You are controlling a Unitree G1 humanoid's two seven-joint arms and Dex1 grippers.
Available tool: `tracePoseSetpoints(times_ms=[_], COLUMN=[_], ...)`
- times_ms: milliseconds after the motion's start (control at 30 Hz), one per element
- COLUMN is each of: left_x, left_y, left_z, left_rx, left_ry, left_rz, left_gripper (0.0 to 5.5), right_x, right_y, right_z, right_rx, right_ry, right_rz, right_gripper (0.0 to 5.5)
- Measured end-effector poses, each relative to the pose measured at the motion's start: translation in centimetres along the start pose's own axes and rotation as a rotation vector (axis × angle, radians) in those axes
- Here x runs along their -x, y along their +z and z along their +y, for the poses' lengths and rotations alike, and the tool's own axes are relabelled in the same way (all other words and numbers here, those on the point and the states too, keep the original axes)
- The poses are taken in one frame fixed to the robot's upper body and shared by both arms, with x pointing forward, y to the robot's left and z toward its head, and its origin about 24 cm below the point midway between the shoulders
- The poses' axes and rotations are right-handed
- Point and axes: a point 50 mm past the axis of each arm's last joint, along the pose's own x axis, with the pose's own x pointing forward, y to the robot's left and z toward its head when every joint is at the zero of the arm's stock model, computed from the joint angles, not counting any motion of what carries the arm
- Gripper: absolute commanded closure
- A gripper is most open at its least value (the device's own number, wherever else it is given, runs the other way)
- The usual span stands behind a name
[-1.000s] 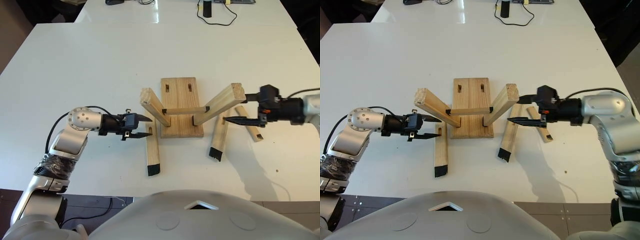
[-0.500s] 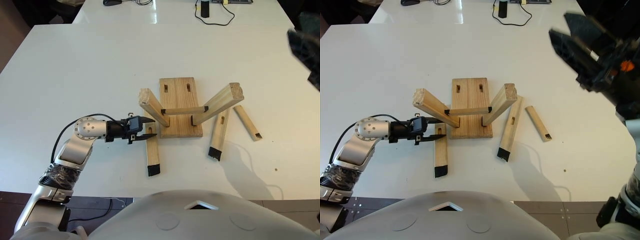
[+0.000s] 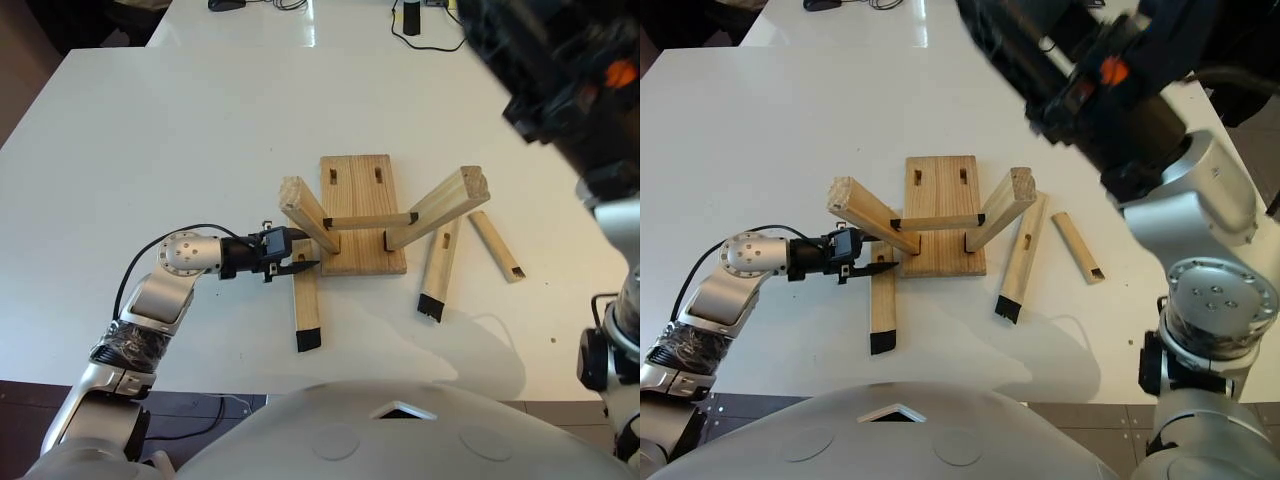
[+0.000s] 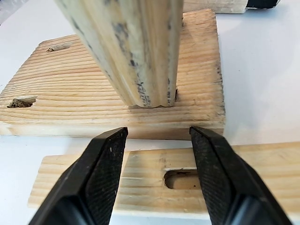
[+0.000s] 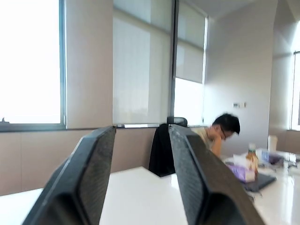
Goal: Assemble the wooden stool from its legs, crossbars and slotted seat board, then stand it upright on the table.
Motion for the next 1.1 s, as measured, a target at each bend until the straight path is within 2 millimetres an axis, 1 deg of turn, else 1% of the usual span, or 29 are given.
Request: tracePoseSetpoints(times_ms=[100, 167, 200, 233, 300, 333, 367, 433, 500, 567, 633, 667, 767, 867, 900, 933, 967, 1000, 1033, 1100], left_x=[-0.1, -0.1, -0.1, -0.2, -0.2, -0.2, -0.3, -0.3, -0.4, -0.3, -0.5, -0.7, -0.9, -0.9, -0.9, -0.9, -0.9, -0.9, -0.9, -0.9], left_y=[0.0, 0.0, 0.0, 0.1, 0.1, 0.1, 0.2, 0.1, 0.1, 0.0, 0.1, 0.2, 0.2, 0.1, 0.1, 0.1, 0.0, 0.0, 0.0, 0.0], left_z=[0.0, 0.1, 0.1, 0.1, 0.1, 0.1, 0.1, 0.2, 0.2, 0.2, 0.2, 0.1, 0.0, 0.0, 0.0, 0.0, 0.0, 0.0, 0.1, 0.1], left_rx=[-0.003, -0.009, -0.012, -0.014, -0.018, -0.021, -0.024, -0.03, -0.036, -0.036, -0.035, -0.035, -0.036, -0.038, -0.037, -0.037, -0.036, -0.037, -0.037, -0.036], left_ry=[-0.003, -0.005, -0.007, -0.009, -0.01, -0.012, -0.019, -0.027, -0.038, -0.038, -0.031, -0.031, -0.032, -0.025, -0.023, -0.023, -0.022, -0.022, -0.021, -0.021], left_rz=[0.001, 0.002, 0.002, 0.001, -0.001, -0.003, -0.001, 0.012, 0.022, 0.027, 0.017, 0.006, -0.004, -0.007, -0.008, -0.009, -0.011, -0.014, -0.015, -0.02], left_gripper=[3.03, 3.03, 3.03, 3.03, 3.03, 3.03, 3.03, 3.03, 3.03, 3.03, 3.03, 3.03, 3.03, 3.03, 3.03, 3.03, 3.03, 3.03, 3.03, 3.03], right_x=[-1.1, -1.3, -1.2, -0.8, 0.7, 2.0, 3.4, 4.0, 3.8, 3.1, 2.1, 1.4, -0.9, -1.8, -1.8, -1.7, -1.6, -1.1, -0.5, 1.4], right_y=[1.6, 1.9, 1.4, 0.0, -4.2, -6.8, -9.0, -9.5, -9.7, -9.5, -9.0, -8.0, -2.7, 1.6, 2.6, 3.1, 3.5, 3.4, 2.6, -1.5], right_z=[0.6, 0.8, 1.1, 1.2, 1.0, 0.6, 0.3, 0.5, 0.9, 0.8, 0.0, -0.4, -1.4, -1.9, -1.9, -1.9, -1.8, -1.4, -1.2, -1.2], right_rx=[0.003, -0.006, -0.012, -0.038, -0.131, -0.178, -0.204, -0.153, -0.156, -0.184, -0.202, -0.188, -0.091, -0.018, -0.005, 0.0, 0.013, 0.01, -0.002, -0.102], right_ry=[0.042, 0.053, 0.055, 0.056, 0.021, -0.031, -0.077, -0.064, -0.044, -0.024, -0.018, -0.01, 0.028, 0.053, 0.061, 0.069, 0.075, 0.091, 0.095, 0.051], right_rz=[-0.086, -0.101, -0.082, -0.033, 0.106, 0.202, 0.253, 0.225, 0.208, 0.192, 0.185, 0.151, -0.034, -0.149, -0.17, -0.183, -0.184, -0.159, -0.128, 0.023], right_gripper=[3.39, 3.39, 3.39, 3.39, 3.39, 3.39, 3.39, 3.39, 3.39, 3.39, 3.39, 3.39, 3.39, 3.39, 3.39, 3.39, 3.39, 3.39, 3.39, 3.39])
